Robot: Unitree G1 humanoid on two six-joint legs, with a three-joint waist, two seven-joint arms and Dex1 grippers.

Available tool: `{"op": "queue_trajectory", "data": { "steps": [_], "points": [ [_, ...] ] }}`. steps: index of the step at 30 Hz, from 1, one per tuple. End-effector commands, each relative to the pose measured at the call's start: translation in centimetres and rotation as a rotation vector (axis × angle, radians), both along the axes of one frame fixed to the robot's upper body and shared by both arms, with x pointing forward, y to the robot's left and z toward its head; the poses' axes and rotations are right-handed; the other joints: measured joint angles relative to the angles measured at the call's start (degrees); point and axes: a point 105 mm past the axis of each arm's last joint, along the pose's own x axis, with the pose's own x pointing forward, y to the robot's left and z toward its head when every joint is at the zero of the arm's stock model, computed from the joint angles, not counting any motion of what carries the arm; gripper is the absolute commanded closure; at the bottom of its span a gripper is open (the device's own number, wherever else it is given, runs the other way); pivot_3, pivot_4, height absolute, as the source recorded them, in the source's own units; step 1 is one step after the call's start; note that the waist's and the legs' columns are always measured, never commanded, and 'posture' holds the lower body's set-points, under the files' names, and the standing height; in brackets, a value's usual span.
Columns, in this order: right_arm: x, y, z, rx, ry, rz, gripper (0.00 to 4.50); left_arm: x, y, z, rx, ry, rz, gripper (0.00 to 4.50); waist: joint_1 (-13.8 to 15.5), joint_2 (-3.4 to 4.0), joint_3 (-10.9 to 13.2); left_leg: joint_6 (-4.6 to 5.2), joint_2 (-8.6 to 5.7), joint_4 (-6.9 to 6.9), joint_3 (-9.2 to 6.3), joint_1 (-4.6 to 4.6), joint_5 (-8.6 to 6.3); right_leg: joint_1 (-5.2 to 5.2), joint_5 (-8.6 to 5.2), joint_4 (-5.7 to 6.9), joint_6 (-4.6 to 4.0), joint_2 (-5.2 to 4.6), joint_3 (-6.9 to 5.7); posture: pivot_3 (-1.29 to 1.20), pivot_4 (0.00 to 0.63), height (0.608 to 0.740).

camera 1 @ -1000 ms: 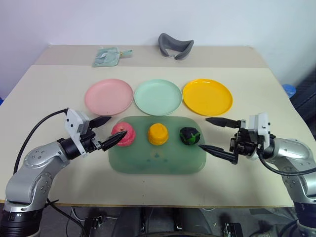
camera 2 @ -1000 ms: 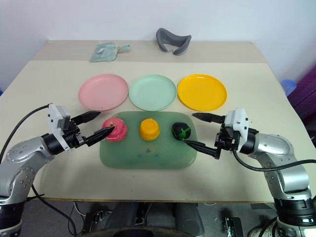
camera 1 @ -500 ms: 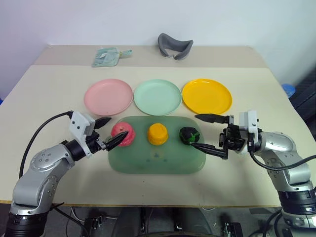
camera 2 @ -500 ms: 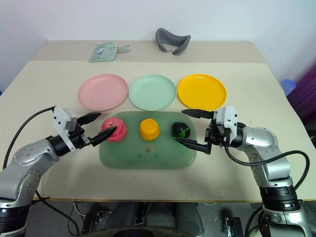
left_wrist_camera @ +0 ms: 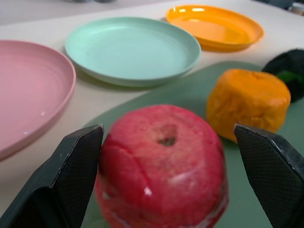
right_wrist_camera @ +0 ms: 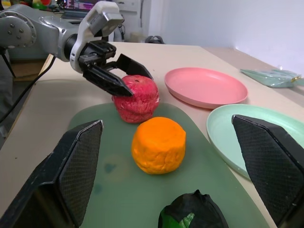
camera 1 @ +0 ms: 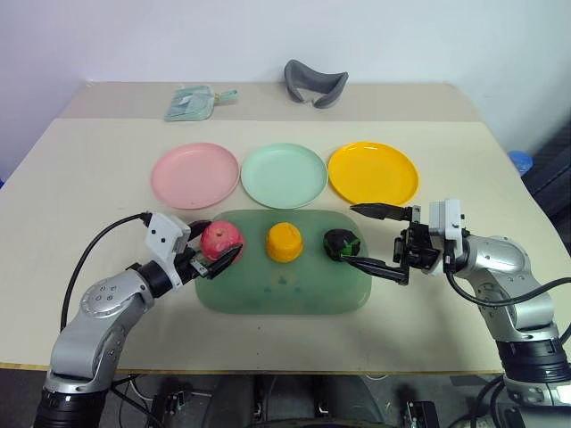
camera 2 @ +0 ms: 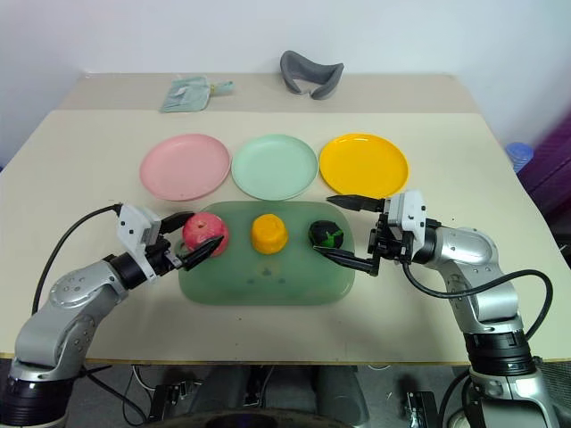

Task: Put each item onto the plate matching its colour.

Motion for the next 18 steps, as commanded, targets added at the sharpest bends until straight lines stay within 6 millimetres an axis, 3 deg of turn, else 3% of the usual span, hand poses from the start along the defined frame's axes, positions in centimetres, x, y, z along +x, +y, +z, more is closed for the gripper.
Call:
{"op": "queue_trajectory", "data": {
  "steps": [1,3,7,8,13,18],
  "points": [
    [0.0,0.1,0.7,0.004,-0.038,0.004,0.06,0.2,0.4,-0.1,0.029,-0.019,0.019,0.00,0.00,0.00,0.00,0.01,0.00,0.00,0.00,0.00,0.00,0.00,0.00,0.00,0.00,0.00,0.00,0.00,0.150,0.740],
    [0.0,0.2,0.7,0.004,-0.038,0.003,0.06,0.3,0.5,-0.3,0.031,-0.017,0.029,0.00,0.06,0.00,0.00,0.00,-0.01,0.00,0.00,0.00,0.00,0.01,0.00,0.00,0.00,0.00,0.00,0.00,0.150,0.740],
    [0.0,0.2,0.7,0.005,-0.038,-0.002,0.01,0.4,0.7,-0.5,0.032,-0.022,0.045,1.15,0.04,0.00,0.00,0.00,-0.01,0.00,0.00,0.00,0.00,0.01,0.00,0.00,0.00,-0.02,0.00,0.00,0.150,0.740],
    [0.0,0.1,0.7,0.005,-0.038,-0.003,0.01,0.4,0.7,-0.5,0.037,-0.024,0.050,1.26,0.03,0.00,0.00,0.00,-0.01,0.00,0.00,0.00,0.00,0.01,0.00,0.00,0.00,-0.02,0.00,0.00,0.150,0.740],
    [0.3,0.0,0.8,0.007,-0.047,-0.021,0.01,1.7,1.7,0.0,0.013,-0.071,0.167,1.26,0.09,0.00,0.00,0.01,-0.01,0.00,0.00,0.00,-0.01,0.01,0.00,0.00,0.00,-0.03,0.00,0.00,0.150,0.740],
    [2.9,0.4,1.5,0.044,-0.064,-0.150,0.01,5.5,3.2,3.2,-0.109,-0.132,0.365,1.26,0.12,-0.05,0.02,0.07,-0.02,0.07,-0.01,-0.01,-0.04,0.02,0.01,0.07,0.01,-0.03,-0.02,0.00,0.150,0.740]
  ]
}}
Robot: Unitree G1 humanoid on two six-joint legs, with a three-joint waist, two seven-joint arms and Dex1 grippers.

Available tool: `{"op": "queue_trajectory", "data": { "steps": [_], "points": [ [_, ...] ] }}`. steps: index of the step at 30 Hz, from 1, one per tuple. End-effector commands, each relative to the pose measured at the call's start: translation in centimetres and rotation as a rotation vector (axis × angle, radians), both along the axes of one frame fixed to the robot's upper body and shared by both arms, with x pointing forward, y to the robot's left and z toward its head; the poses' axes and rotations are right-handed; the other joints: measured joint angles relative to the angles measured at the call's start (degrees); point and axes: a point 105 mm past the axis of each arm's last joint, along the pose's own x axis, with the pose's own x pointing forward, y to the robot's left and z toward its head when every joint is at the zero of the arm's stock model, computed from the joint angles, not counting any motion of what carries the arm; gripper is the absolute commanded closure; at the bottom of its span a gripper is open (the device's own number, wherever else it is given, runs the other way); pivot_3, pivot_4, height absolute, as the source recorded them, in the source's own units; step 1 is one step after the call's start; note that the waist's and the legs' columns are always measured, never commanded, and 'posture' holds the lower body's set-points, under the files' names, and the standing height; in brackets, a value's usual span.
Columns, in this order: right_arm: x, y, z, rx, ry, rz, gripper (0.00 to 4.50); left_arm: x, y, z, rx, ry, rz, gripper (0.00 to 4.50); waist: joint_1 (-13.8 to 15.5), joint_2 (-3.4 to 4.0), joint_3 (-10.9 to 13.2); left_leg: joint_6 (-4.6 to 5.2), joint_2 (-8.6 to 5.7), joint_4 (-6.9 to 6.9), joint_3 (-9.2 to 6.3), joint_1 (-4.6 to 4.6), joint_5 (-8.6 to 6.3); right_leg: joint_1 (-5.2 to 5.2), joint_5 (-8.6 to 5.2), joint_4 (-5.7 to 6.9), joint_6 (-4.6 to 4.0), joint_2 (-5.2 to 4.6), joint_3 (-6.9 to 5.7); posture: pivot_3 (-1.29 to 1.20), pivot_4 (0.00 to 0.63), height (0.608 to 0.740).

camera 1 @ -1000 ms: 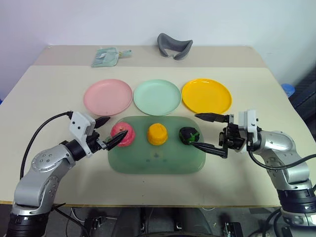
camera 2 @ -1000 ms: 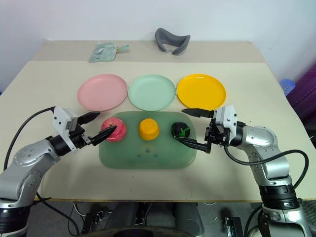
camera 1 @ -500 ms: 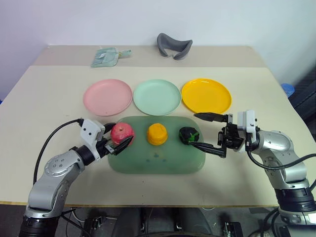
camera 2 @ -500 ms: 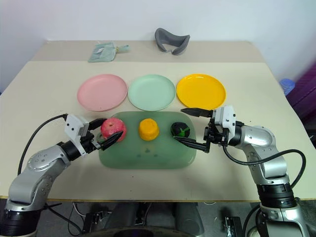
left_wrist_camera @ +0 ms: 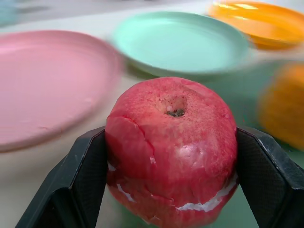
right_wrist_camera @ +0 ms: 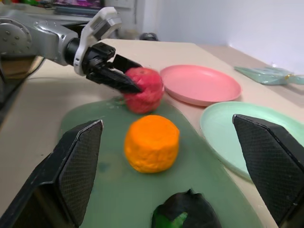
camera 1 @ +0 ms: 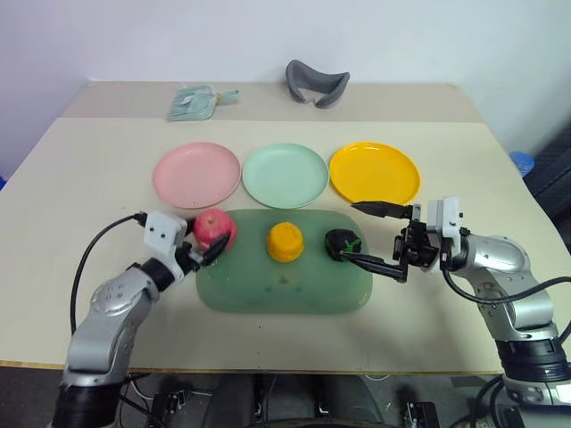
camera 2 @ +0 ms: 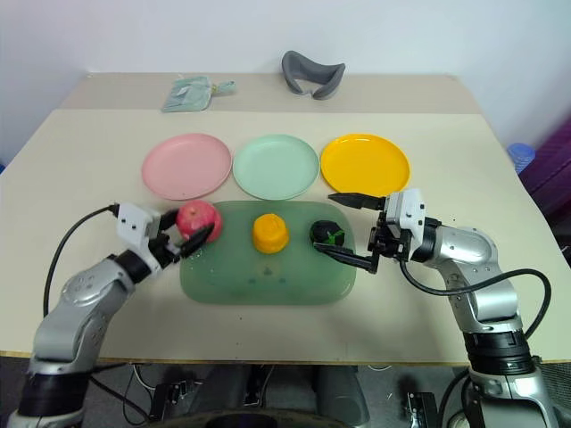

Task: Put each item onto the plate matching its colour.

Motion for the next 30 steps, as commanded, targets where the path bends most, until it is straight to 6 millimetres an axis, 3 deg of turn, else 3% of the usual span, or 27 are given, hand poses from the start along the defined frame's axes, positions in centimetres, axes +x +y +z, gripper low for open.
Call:
{"op": "queue_trajectory", "data": {
  "steps": [1,4,9,13,17,19,20,26,30],
  "points": [
    [2.4,0.7,1.4,0.059,-0.043,-0.117,0.01,2.8,1.8,3.5,-0.051,-0.106,0.166,1.26,-0.01,-0.01,0.00,-0.06,-0.01,0.03,0.00,-0.01,0.03,-0.02,0.00,0.03,0.00,0.00,-0.01,0.00,0.150,0.740],
    [3.7,1.5,1.7,0.094,-0.021,-0.186,0.01,4.7,2.5,4.4,-0.067,-0.138,0.280,1.26,0.01,-0.01,0.00,-0.11,-0.03,0.11,0.01,-0.09,0.06,-0.15,0.00,0.17,0.01,0.04,-0.03,0.00,0.150,0.740],
    [4.2,3.2,1.7,0.116,-0.015,-0.202,0.01,7.4,2.3,4.7,-0.049,-0.166,0.398,1.26,0.14,-0.02,0.00,-0.10,-0.07,0.35,0.03,-0.76,0.06,-0.78,0.02,0.40,0.04,0.06,-0.04,0.00,0.150,0.740],
    [4.4,3.8,1.8,0.132,-0.016,-0.206,0.01,9.2,2.1,3.9,-0.014,-0.132,0.472,1.26,0.24,-0.08,0.03,-0.09,-0.08,0.45,0.06,-0.82,0.07,-0.83,0.04,0.44,0.08,0.08,-0.04,0.00,0.150,0.740],
    [4.2,4.1,1.5,0.126,-0.017,-0.195,0.01,10.3,1.7,4.3,-0.009,-0.165,0.487,1.26,0.10,-0.08,0.03,-0.10,-0.06,0.43,0.06,-0.82,0.07,-0.85,0.04,0.44,0.08,0.12,-0.05,0.00,0.150,0.740],
    [4.2,4.2,1.5,0.126,-0.017,-0.193,0.01,10.5,1.2,4.5,-0.034,-0.172,0.456,0.22,0.08,-0.08,0.03,-0.10,-0.06,0.42,0.07,-0.82,0.07,-0.86,0.04,0.44,0.08,0.12,-0.05,0.00,0.150,0.740],
    [4.1,4.2,1.5,0.127,-0.017,-0.194,0.01,10.4,1.1,4.3,-0.030,-0.166,0.446,0.03,0.06,-0.08,0.03,-0.10,-0.06,0.42,0.08,-0.82,0.07,-0.86,0.04,0.44,0.08,0.12,-0.05,0.00,0.150,0.740],
    [4.0,4.1,1.4,0.124,-0.011,-0.201,0.01,9.0,1.9,4.7,-0.027,-0.195,0.434,0.03,0.02,-0.08,0.03,-0.12,-0.05,0.42,0.08,-0.82,0.09,-0.86,0.04,0.45,0.08,0.13,-0.04,0.00,0.150,0.740],
    [3.7,3.9,1.7,0.128,-0.005,-0.209,0.01,6.9,1.1,5.8,-0.050,-0.242,0.288,0.03,-0.05,-0.08,0.03,-0.14,-0.03,0.41,0.08,-0.82,0.10,-0.89,0.04,0.48,0.08,0.13,-0.04,0.00,0.150,0.740]
  ]
}}
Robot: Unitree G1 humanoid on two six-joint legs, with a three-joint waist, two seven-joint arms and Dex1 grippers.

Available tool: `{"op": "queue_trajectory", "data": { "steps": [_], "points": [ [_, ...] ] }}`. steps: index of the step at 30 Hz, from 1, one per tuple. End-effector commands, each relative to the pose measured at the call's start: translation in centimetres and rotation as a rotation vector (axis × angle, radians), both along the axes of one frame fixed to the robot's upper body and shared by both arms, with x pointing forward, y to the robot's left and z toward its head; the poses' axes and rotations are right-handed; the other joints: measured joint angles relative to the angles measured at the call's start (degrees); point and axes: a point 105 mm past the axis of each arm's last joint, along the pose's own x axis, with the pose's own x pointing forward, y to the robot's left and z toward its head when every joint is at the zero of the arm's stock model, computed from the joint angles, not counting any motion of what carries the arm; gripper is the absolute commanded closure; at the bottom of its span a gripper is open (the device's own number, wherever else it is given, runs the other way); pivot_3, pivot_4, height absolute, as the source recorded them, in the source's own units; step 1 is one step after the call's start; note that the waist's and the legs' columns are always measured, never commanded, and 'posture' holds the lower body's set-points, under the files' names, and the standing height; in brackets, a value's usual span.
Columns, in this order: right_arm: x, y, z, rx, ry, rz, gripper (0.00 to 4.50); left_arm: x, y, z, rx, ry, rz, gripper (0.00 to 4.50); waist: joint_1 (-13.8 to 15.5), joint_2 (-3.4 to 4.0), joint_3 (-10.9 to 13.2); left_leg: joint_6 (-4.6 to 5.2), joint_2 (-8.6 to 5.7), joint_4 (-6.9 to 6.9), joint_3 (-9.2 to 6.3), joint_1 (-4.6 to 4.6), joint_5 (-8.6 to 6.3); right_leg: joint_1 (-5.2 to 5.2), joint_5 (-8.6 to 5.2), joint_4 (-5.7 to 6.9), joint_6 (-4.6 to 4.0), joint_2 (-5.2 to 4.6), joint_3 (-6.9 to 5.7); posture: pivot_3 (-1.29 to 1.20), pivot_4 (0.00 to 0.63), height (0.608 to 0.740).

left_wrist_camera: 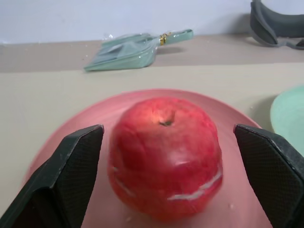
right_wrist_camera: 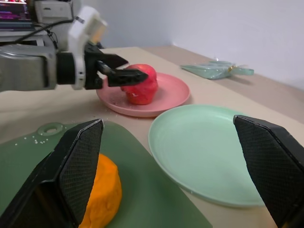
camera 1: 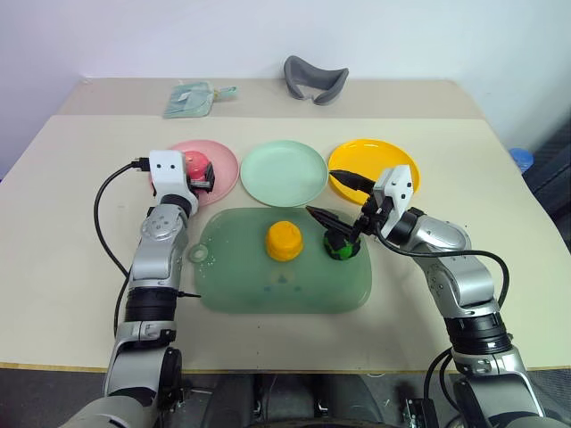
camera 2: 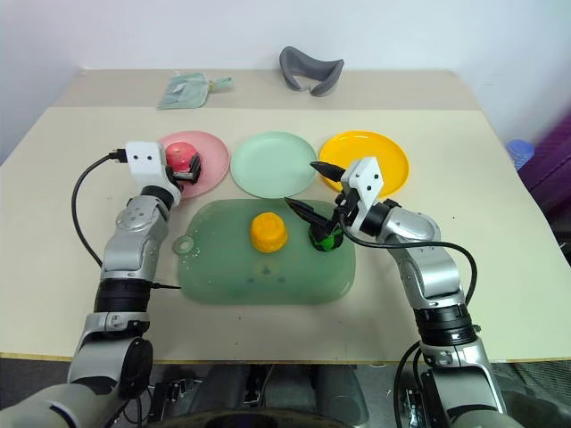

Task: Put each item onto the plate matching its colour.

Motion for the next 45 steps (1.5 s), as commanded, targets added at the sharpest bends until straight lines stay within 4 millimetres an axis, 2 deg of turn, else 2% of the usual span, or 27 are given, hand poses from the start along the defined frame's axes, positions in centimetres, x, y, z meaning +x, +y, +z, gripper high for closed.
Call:
{"op": "queue_trajectory", "data": {
  "steps": [1,3,7,14,35,39,41,44,45],
  "points": [
    [-0.8,-0.1,1.4,0.013,-0.047,0.005,0.01,-2.1,-1.8,2.8,-0.039,-0.098,-0.207,0.03,0.02,0.00,0.00,0.00,0.00,0.00,0.00,0.00,0.00,0.00,0.00,0.00,0.00,0.00,0.00,0.00,0.150,0.740],
    [-1.1,-0.4,1.4,0.011,-0.039,0.001,0.01,-3.7,-3.0,2.8,-0.060,-0.092,-0.362,0.03,0.09,0.00,0.00,0.00,0.00,0.00,0.00,0.00,0.00,0.02,0.00,0.00,0.00,-0.03,0.00,0.00,0.150,0.740],
    [-1.7,-0.9,1.0,-0.003,-0.020,0.004,0.01,-5.8,-3.9,2.1,-0.046,-0.041,-0.522,0.03,0.11,0.00,0.00,0.00,-0.01,0.01,-0.02,0.02,0.00,0.04,0.00,0.00,0.00,-0.05,0.00,0.00,0.150,0.740],
    [-2.3,-1.0,0.1,-0.016,0.002,0.006,0.01,-7.3,-4.9,1.1,-0.005,0.031,-0.691,0.03,0.02,0.00,0.00,0.00,-0.02,0.00,-0.02,0.03,0.00,0.05,0.00,0.00,-0.01,-0.02,0.02,0.00,0.150,0.740],
    [-2.5,-1.0,-0.7,-0.016,0.010,-0.001,0.01,-7.7,-5.9,0.6,-0.016,0.052,-0.753,0.03,0.04,0.01,0.00,0.00,-0.02,0.00,-0.03,0.02,0.00,0.05,0.00,0.00,-0.01,-0.02,0.02,0.00,0.150,0.740],
    [-2.5,-1.0,-0.7,-0.017,0.009,0.001,0.01,-5.9,-4.4,1.4,0.009,-0.001,-0.594,0.03,0.21,0.00,0.00,0.01,-0.02,0.00,-0.03,0.02,0.00,0.05,0.00,0.00,-0.01,-0.02,0.02,0.00,0.150,0.740],
    [-2.5,-1.0,-0.7,-0.016,0.009,0.001,0.01,-5.7,-4.4,1.4,-0.031,0.013,-0.595,0.03,0.12,0.00,0.00,0.01,-0.02,0.02,-0.04,0.02,0.00,0.06,0.00,0.00,-0.01,-0.01,0.02,0.00,0.150,0.740],
    [-2.4,-1.0,-0.7,-0.016,0.007,0.001,0.01,-8.9,-7.6,-0.3,0.001,0.122,-0.854,0.03,-0.17,0.01,0.00,0.01,-0.01,0.00,-0.04,0.02,-0.01,0.05,0.00,0.00,-0.01,0.00,0.02,0.00,0.150,0.740],
    [-2.4,-1.0,-0.7,-0.016,0.006,0.001,0.01,-9.4,-8.0,-0.7,0.028,0.131,-0.873,0.03,-0.28,0.02,-0.01,0.01,-0.01,-0.04,-0.03,0.03,-0.01,0.04,0.00,-0.01,-0.01,0.00,0.03,0.00,0.150,0.740]
  ]
}}
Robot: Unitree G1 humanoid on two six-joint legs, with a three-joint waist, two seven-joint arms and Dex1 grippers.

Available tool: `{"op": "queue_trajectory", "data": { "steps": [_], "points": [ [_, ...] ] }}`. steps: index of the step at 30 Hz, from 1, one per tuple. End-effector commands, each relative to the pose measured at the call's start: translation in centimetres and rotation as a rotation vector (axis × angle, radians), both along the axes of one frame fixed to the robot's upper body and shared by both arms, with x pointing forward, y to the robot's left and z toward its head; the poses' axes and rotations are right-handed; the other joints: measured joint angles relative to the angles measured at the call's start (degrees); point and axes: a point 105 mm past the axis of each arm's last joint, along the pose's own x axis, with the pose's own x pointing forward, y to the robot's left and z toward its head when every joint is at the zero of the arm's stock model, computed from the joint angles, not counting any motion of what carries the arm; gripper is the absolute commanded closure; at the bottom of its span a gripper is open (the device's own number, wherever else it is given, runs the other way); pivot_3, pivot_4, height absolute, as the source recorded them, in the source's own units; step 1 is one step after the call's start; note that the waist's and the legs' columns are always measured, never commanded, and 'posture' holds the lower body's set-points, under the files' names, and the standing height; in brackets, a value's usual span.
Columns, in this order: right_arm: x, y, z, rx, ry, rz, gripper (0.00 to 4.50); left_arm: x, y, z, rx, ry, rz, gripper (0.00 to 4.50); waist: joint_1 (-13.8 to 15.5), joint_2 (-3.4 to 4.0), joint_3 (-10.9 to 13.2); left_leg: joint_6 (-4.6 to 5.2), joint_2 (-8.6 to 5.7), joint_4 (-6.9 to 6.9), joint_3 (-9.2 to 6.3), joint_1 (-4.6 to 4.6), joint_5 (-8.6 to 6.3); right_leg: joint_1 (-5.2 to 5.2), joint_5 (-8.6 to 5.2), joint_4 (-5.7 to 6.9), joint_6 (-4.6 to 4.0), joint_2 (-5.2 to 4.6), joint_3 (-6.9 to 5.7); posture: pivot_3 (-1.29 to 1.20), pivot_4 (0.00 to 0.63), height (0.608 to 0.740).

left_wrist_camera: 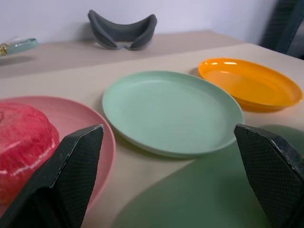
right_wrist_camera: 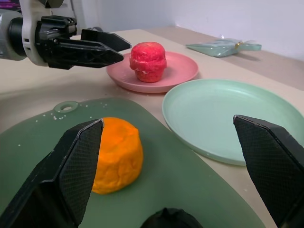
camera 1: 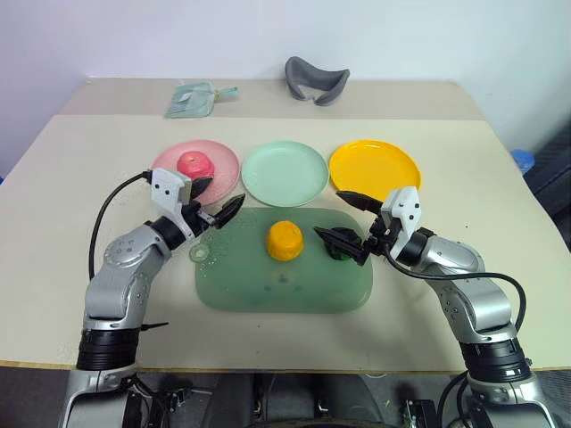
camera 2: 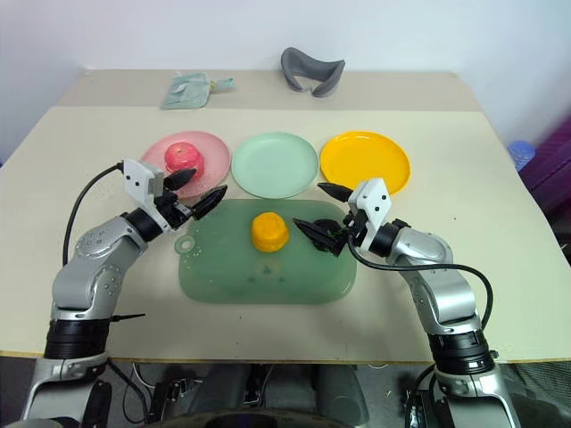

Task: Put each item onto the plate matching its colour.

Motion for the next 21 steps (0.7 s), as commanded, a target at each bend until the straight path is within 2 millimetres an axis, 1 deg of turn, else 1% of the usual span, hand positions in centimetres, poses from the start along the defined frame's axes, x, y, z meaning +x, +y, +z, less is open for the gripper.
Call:
{"op": "queue_trajectory", "data": {
  "steps": [1,4,7,10,15,21],
  "points": [
    [-0.2,0.2,1.3,0.013,-0.064,0.012,0.01,-2.2,-2.4,-0.5,0.035,0.003,-0.138,0.03,-0.03,0.01,0.00,0.00,0.00,-0.03,0.00,0.00,0.00,0.00,0.00,0.00,0.00,0.00,0.01,0.00,0.150,0.740],
    [-0.3,0.1,1.4,0.014,-0.066,0.009,0.01,-1.6,-2.0,-0.1,0.018,-0.018,-0.093,0.03,0.37,0.00,0.00,-0.02,0.01,0.04,-0.02,0.01,0.01,0.02,0.00,0.02,0.00,0.00,0.00,0.00,0.150,0.740],
    [-0.3,0.1,1.4,0.014,-0.064,0.009,0.01,-1.6,-2.1,0.3,0.025,-0.029,-0.113,0.03,0.31,0.00,0.00,-0.01,0.00,0.07,-0.03,0.03,0.01,0.06,0.00,0.03,0.00,-0.01,0.00,0.00,0.150,0.740],
    [-0.4,0.1,1.4,0.012,-0.062,0.006,0.01,-1.9,-2.1,0.4,0.033,-0.021,-0.155,0.03,0.20,0.00,0.00,-0.01,0.00,0.05,-0.03,0.03,0.01,0.04,0.00,0.03,0.00,0.01,0.00,0.00,0.150,0.740],
    [-0.7,-0.3,1.3,0.003,-0.051,-0.004,0.01,-3.7,-3.1,0.3,0.059,0.012,-0.317,0.03,0.24,0.00,0.00,-0.01,0.01,0.04,-0.03,0.03,0.01,0.03,0.00,0.02,-0.01,0.01,0.00,0.00,0.150,0.740],
    [-1.4,-1.2,1.2,-0.015,-0.043,-0.028,0.01,-3.5,-3.4,0.0,0.094,0.022,-0.378,0.03,0.30,0.00,0.00,-0.01,-0.01,0.05,-0.04,0.02,0.01,0.07,0.00,0.01,-0.01,0.00,0.00,0.00,0.150,0.740]
  ]
}}
